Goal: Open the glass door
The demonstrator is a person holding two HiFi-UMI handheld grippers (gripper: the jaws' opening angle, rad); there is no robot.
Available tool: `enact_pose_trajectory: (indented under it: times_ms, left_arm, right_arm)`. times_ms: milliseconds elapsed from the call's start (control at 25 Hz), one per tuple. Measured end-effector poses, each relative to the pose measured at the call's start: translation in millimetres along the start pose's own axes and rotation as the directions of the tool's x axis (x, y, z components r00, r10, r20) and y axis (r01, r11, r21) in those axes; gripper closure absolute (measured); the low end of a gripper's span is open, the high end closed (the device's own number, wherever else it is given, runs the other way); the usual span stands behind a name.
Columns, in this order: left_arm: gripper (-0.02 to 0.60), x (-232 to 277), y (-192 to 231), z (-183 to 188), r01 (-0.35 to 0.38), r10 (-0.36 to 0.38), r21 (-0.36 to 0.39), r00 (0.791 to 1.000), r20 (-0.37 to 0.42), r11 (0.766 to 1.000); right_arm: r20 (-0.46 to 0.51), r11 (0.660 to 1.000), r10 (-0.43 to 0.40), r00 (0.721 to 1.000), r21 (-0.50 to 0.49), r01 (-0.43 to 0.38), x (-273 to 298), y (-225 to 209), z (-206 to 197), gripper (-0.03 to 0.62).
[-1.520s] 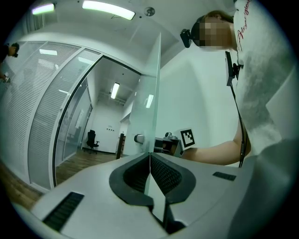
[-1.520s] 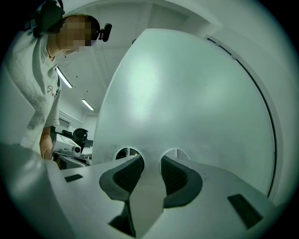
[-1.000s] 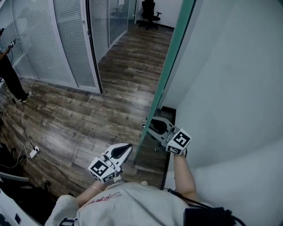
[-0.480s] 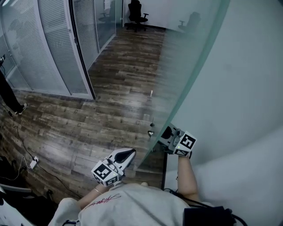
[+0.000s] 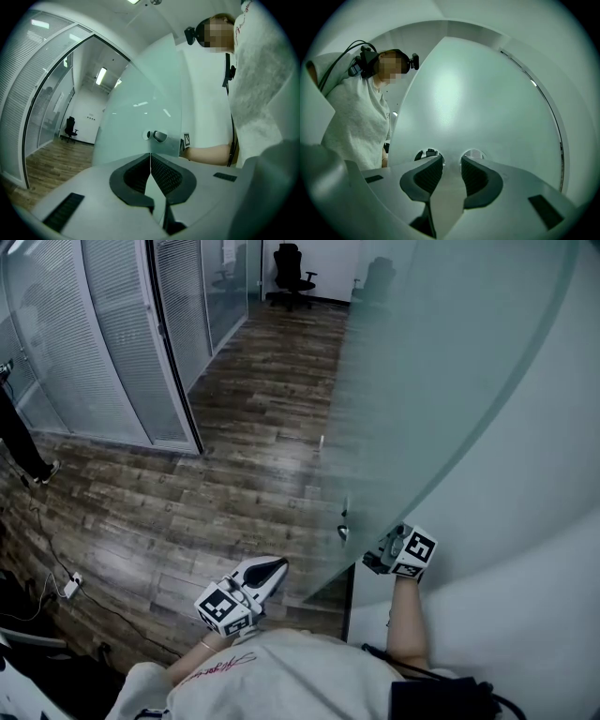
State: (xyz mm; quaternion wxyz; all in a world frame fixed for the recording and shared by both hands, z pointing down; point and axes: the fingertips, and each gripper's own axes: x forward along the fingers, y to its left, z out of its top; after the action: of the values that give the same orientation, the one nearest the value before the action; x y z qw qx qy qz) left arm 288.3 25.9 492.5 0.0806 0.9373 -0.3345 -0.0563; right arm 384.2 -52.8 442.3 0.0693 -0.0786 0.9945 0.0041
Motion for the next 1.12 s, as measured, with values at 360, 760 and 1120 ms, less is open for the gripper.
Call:
enact_pose_trajectory:
  times_ms: [360, 760, 1120]
  left_arm:
    - [0.563, 3.9, -4.2, -9.8, 0.009, -0.009, 0.005, 1.0, -0.012, 1.0]
    - [0.563, 17.9, -14.7, -4.8, 0.049, -0.049, 0.009, 0.998, -0.03, 0.999]
    - [0.563, 20.2, -20.6, -2.9, 0.063, -0.063, 0.011, 0.997, -0.033, 0.998]
  right_arm:
    - [0.017, 0.999, -0.052, 0.999, 0.007, 0.052, -34.9, -2.4, -1.1, 0.464]
    - [0.013, 0.995, -0.102, 0.995, 0.013, 0.102, -63.6, -8.8, 14.0, 0.468]
    - [0.006, 0.993, -0.121, 0.993, 0.013, 0.121, -74.3, -8.1, 20.4, 0.468]
